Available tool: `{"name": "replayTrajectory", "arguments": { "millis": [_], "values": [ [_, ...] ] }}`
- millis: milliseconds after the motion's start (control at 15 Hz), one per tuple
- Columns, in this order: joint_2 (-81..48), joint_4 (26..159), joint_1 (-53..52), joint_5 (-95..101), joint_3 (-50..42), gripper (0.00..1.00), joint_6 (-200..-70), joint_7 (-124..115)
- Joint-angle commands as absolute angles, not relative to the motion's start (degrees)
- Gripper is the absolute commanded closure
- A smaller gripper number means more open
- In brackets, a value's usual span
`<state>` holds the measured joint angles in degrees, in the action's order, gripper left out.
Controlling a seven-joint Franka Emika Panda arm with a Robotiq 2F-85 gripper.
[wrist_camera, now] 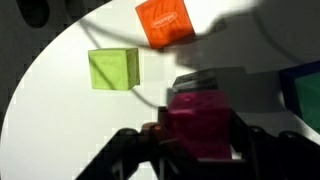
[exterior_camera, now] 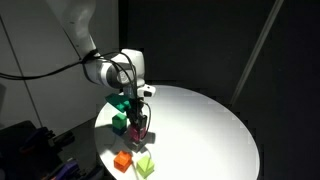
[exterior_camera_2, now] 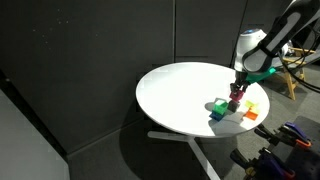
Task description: Put the pink block on the grey block
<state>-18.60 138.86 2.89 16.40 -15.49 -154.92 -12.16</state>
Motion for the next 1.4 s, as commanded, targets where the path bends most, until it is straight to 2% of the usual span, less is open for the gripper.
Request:
{"name": "replayTrajectory", "arguments": {
  "millis": [0, 1333],
  "values": [
    [-19.3, 137.8, 1.9, 18.1, -16.7, 0.67, -154.9, -13.5],
    [-21.3, 137.0, 0.8, 18.1, -17.7, 0.67, -154.9, -13.5]
  ]
}}
